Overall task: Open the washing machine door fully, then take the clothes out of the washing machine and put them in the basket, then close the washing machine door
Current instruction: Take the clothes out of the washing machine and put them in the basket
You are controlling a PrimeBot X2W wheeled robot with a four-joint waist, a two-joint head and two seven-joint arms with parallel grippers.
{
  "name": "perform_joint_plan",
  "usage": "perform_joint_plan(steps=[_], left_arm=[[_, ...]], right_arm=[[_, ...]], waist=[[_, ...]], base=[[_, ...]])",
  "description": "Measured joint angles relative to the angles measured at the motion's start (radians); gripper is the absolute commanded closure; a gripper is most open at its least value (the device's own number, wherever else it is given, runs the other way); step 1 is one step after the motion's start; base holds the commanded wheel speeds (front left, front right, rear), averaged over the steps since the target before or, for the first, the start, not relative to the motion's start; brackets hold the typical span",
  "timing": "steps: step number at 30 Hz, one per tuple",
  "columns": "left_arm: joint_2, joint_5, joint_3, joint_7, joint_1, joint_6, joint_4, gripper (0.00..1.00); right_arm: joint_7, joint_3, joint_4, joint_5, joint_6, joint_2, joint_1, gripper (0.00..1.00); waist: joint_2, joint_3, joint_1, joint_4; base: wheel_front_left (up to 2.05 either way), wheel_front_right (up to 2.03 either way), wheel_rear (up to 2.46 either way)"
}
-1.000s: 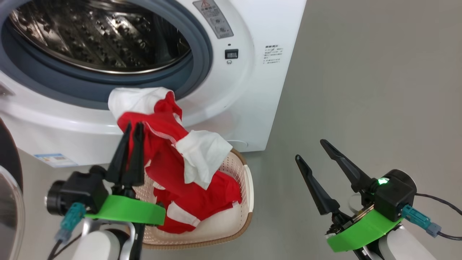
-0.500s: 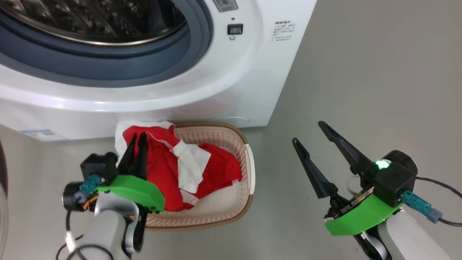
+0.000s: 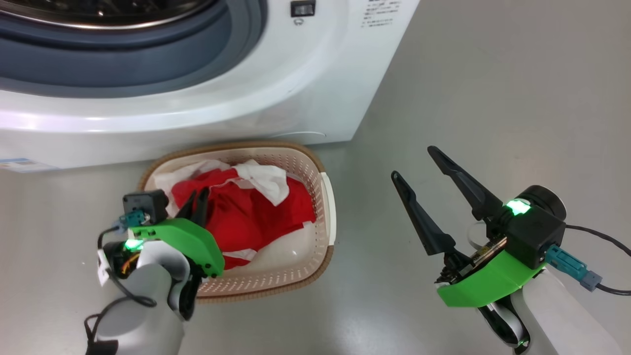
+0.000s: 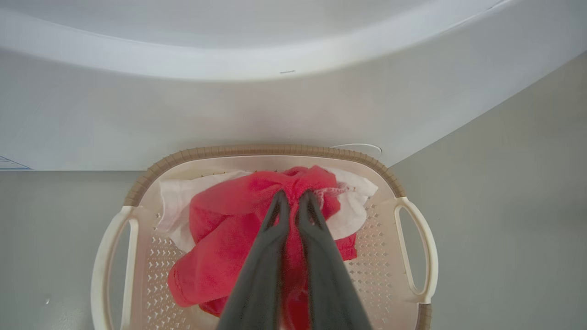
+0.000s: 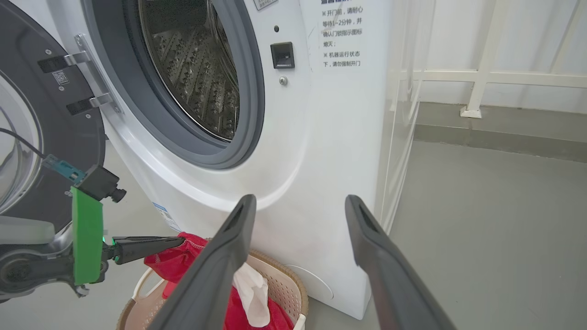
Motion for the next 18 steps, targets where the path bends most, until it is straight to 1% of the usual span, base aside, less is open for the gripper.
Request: perform_joint_plan(steps=[5,10,17,18], left_arm=[[-0.001,-0.001,-0.012,0.001,-0.068,-0.018,0.133,1.0],[-0.002,-0.002,-0.019,0.0,-0.107,-0.032,0.233,1.0],[-0.002,-0.022,-0.021,-0.019,-0.131,-0.043,0.28,1.0],[-0.002,-0.023,-0.021,-0.022,-0.131,-0.043,0.284,0.98]], right_arm=[[0.0,0.004,0.001,0.0,0.0,0.005,-0.014,0.0],[0.0,0.01,0.0,0.0,0.0,0.01,-0.036,0.0],[0.0,0.012,0.001,0.0,0.0,0.014,-0.044,0.0],[0.0,0.012,0.001,0.0,0.0,0.014,-0.044,0.0]], waist=[[0.0,0.035,0.0001,-0.02],[0.0,0.069,0.0001,-0.04],[0.0,0.103,0.0,-0.062],[0.0,0.105,0.0,-0.064]], base=[[0.0,0.0,0.0],[0.0,0.0,0.0],[0.0,0.0,0.0],[0.0,0.0,0.0]])
